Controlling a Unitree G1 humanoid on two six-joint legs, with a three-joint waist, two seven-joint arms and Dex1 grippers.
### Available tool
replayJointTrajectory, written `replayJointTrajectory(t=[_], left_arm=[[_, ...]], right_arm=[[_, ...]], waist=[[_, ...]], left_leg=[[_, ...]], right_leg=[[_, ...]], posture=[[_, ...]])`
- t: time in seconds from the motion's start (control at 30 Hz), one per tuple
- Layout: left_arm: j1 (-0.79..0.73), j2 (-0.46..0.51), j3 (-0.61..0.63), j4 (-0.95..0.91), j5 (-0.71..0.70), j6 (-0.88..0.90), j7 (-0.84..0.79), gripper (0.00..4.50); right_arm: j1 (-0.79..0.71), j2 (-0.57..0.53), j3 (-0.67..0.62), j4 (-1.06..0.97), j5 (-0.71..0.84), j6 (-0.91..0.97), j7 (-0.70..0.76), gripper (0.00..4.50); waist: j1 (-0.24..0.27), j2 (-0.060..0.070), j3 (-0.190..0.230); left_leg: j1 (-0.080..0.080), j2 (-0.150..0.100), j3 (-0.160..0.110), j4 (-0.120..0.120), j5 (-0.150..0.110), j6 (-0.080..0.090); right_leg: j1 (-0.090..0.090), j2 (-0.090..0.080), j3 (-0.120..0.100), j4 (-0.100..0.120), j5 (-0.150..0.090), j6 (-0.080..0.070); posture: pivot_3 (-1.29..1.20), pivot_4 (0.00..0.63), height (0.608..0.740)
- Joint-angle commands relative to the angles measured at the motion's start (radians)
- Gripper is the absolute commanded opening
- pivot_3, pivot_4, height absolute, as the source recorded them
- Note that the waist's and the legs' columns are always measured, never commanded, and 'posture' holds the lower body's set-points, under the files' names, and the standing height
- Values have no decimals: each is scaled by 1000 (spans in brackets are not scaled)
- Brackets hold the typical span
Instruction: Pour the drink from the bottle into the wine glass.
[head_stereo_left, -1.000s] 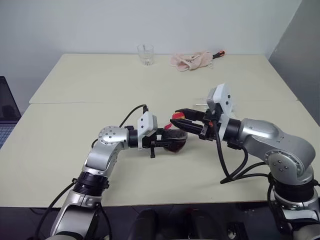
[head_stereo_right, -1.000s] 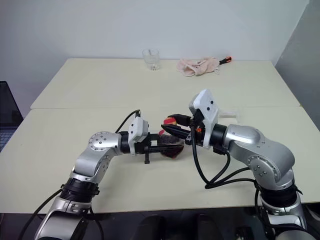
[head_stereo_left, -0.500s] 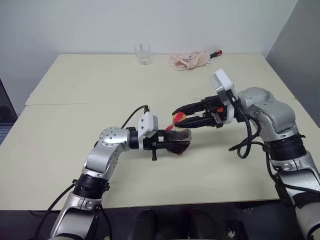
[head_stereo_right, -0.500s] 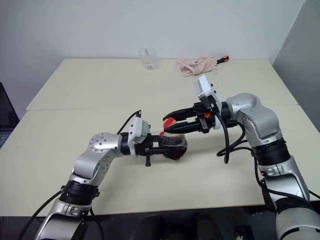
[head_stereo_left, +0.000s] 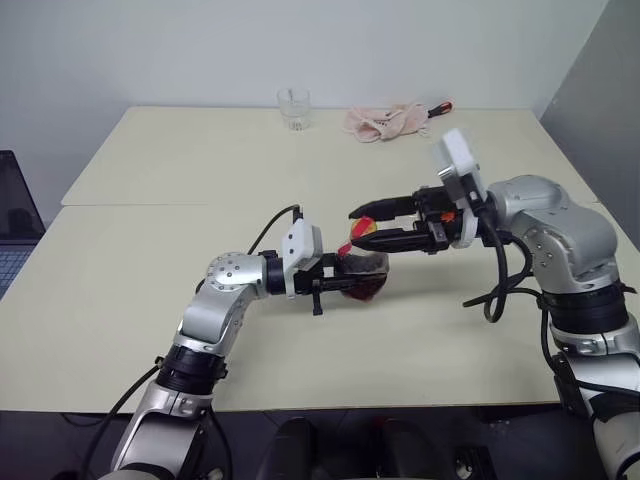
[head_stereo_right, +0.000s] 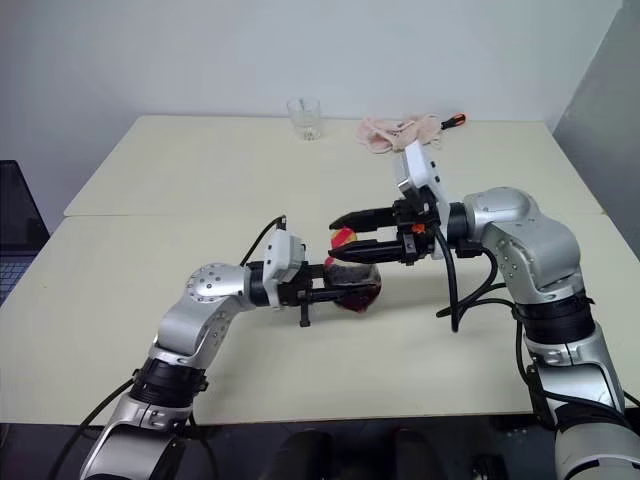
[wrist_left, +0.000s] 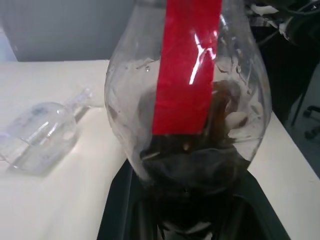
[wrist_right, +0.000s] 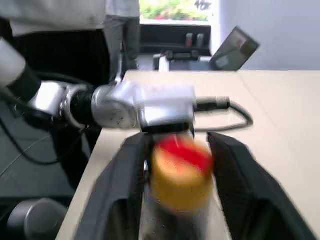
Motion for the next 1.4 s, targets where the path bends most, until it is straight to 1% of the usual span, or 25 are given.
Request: replayJointTrajectory(t=[0.03,0.13,0.17,0.27,0.33,0.43,0.5,0.57,0.67,0.77,0.87,0.93,1.1,1.27,1.4], left_arm=[[-40,-22,-9,52,14,-42,8,791],[-65,-39,-16,103,21,-66,-4,791],[-74,-46,-18,124,25,-76,-8,791],[-105,-68,-20,191,45,-111,-5,791],[-130,-83,-18,244,62,-141,4,791],[-182,-110,-13,346,94,-200,27,787],[-221,-131,-13,426,123,-252,47,771],[-250,-148,-9,487,139,-290,58,770],[-294,-164,1,579,152,-347,54,770],[-333,-176,9,657,162,-396,56,770],[-369,-190,15,724,169,-438,61,770],[-385,-197,19,752,172,-458,62,770],[-409,-210,26,796,178,-487,62,770],[-396,-212,32,776,178,-487,57,770],[-381,-208,35,752,178,-481,54,770]], right_arm=[[18,0,-70,-101,47,41,-97,3316],[28,10,-96,-141,43,52,-188,4320],[30,12,-108,-159,42,61,-228,4500],[44,-10,-122,-230,13,115,-349,4500],[56,-38,-107,-289,-57,149,-454,4500],[76,4,-135,-403,-93,269,-671,4500],[91,69,-158,-490,-97,392,-812,4500],[97,130,-175,-558,-100,497,-912,4500],[107,241,-135,-679,-149,664,-1070,4500],[97,412,-133,-746,-201,786,-1200,4500],[103,493,-92,-789,-290,887,-1316,4500],[118,553,-89,-807,-328,913,-1361,4500],[177,612,-45,-804,-386,916,-1419,4500],[191,668,-44,-785,-417,916,-1422,4500],[187,691,-51,-764,-440,897,-1406,4500]], waist=[[0,0,0],[3,0,0],[2,0,0],[3,0,0],[3,0,0],[3,0,0],[3,0,0],[2,0,0],[2,0,0],[-1,0,0],[0,0,0],[0,0,0],[-1,0,0],[-11,0,0],[-21,0,0]], left_leg=[[0,0,0,0,0,0],[0,0,0,0,0,0],[0,0,0,0,0,0],[0,0,0,0,0,0],[0,0,0,0,0,0],[0,-1,0,0,0,0],[-1,-1,0,0,0,0],[-1,0,0,0,0,0],[-1,-1,0,-1,0,0],[-1,-1,0,-1,0,0],[-1,-1,0,-1,0,0],[-2,-2,0,-1,0,0],[-1,-2,0,-1,0,0],[-1,-2,-1,-1,0,0],[-1,-1,-1,-1,0,0]], right_leg=[[0,0,0,0,0,0],[0,0,0,0,0,0],[0,0,0,1,0,0],[0,0,0,1,0,0],[0,0,0,0,0,0],[0,-1,0,1,0,0],[-1,0,0,1,0,0],[-1,0,0,1,0,0],[-2,0,0,1,0,0],[-2,0,0,2,0,0],[-3,0,1,2,0,0],[-3,-1,1,2,0,0],[-3,0,1,2,0,0],[-3,1,1,2,0,0],[-3,1,1,2,0,0]], posture=[[0,150,740],[0,150,740],[0,150,740],[0,150,740],[0,150,740],[0,150,740],[0,150,740],[0,150,740],[0,150,740],[0,150,740],[0,150,740],[0,150,740],[0,150,740],[0,150,740],[0,150,740]])
